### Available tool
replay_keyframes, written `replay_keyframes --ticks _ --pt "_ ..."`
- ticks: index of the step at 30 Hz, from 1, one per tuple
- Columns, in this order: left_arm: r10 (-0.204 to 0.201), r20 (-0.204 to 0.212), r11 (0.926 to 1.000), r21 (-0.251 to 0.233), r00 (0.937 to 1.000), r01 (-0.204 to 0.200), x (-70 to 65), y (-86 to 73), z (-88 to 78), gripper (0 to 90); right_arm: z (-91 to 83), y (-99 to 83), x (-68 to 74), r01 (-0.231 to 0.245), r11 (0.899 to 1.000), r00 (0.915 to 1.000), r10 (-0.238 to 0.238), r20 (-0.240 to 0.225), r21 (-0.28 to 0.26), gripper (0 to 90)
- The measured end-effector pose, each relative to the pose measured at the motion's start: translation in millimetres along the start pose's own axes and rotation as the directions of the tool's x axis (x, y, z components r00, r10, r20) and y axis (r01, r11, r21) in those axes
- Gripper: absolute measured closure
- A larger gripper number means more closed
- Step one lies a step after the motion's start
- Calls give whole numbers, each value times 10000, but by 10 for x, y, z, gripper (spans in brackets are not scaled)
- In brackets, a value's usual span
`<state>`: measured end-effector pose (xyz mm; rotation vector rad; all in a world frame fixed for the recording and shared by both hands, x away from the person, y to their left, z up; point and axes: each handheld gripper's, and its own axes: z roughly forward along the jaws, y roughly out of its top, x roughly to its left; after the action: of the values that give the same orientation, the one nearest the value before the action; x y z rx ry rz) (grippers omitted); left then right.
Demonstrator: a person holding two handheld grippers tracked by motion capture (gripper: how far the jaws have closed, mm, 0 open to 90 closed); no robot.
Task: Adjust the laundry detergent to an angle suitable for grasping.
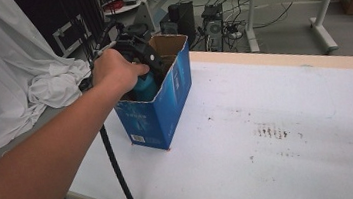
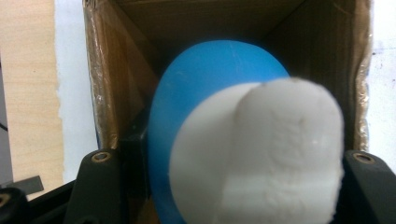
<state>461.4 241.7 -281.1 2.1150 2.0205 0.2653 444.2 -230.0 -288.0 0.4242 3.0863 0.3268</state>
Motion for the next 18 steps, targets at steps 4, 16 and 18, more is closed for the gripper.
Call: replay_keyframes --ticks 4,16,18 --pt "29 1 9999 132 10000 -29 16 -16 47 378 -7 -11 -2 -19 10000 10000 19 9 -35 180" --pt "-85 66 9998 175 9999 84 28 -13 62 375 -2 -7 2 1 10000 10000 -1 6 -5 180" --pt "-134 113 9997 188 9998 132 35 -10 66 374 1 -6 5 1 10000 10000 -1 -8 -40 180"
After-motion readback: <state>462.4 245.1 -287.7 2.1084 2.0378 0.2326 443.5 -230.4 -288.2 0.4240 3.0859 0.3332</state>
